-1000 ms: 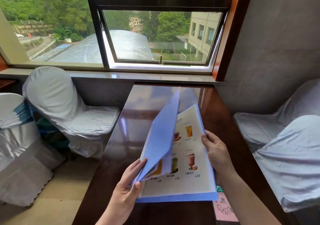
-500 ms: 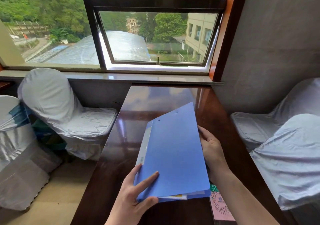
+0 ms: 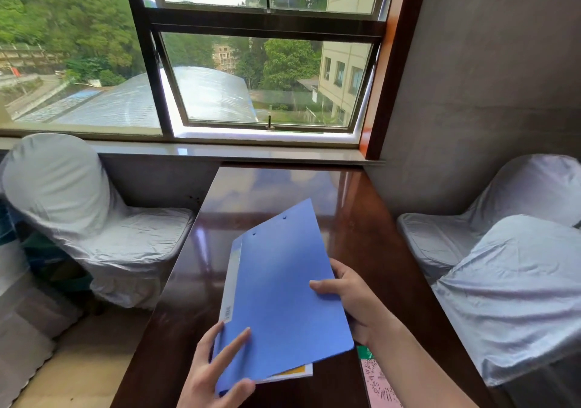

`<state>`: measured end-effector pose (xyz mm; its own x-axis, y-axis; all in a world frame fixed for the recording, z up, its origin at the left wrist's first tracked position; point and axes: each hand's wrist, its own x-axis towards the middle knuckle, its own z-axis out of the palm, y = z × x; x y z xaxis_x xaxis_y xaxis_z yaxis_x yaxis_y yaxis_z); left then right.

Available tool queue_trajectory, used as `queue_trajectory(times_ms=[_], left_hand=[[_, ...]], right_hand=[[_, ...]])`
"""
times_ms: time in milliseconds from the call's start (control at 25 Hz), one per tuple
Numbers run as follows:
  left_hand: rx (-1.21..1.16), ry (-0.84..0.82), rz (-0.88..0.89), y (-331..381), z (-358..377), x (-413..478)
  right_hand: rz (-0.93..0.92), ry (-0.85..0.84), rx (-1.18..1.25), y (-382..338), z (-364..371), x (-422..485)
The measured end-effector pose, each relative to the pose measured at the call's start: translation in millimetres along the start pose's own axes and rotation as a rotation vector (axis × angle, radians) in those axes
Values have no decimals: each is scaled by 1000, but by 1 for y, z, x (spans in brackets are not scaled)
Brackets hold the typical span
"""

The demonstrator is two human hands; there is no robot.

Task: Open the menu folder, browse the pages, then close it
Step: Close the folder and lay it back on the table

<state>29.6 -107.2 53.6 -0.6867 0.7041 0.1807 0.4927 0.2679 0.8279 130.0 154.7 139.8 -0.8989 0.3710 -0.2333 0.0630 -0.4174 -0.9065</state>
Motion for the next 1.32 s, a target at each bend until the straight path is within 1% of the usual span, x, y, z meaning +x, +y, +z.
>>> queue_trajectory(times_ms=[40, 80, 160, 200, 240, 280, 440, 520, 680, 760, 840, 920, 1080, 1320], left_hand=[[-145, 62, -91, 0, 2, 3], [-294, 116, -234, -2, 4, 9], [-622, 88, -600, -7, 7, 23], [-774, 48, -710, -9, 7, 29], [-850, 28, -750, -8, 9, 34], [-853, 36, -748, -8, 11, 39], [-652, 156, -728, -21, 28, 49], [-598, 155, -730, -29, 33, 54], [-496, 159, -704, -43, 42, 62], [-385, 165, -687, -49, 48, 67], [-248, 144, -691, -55, 54, 71], [-162, 105, -689, -59, 58, 72], [-93, 51, -671, -69, 64, 73], [-15, -5, -671, -76, 68, 80]], right_hand=[[6, -26, 8, 1, -4, 1], [17, -48, 9, 3, -8, 3], [50, -58, 6, 8, -15, 8], [71, -49, -5, 11, -17, 11], [89, -32, -26, 13, -19, 14], [103, -7, -59, 15, -20, 17], [157, 132, -244, 26, -21, 32], [200, 184, -299, 34, -26, 39], [268, 232, -373, 55, -43, 52], [302, 263, -440, 67, -51, 60], [327, 312, -497, 79, -58, 69], [358, 356, -527, 89, -64, 76], [407, 369, -553, 109, -75, 84], [393, 430, -647, 129, -80, 90]])
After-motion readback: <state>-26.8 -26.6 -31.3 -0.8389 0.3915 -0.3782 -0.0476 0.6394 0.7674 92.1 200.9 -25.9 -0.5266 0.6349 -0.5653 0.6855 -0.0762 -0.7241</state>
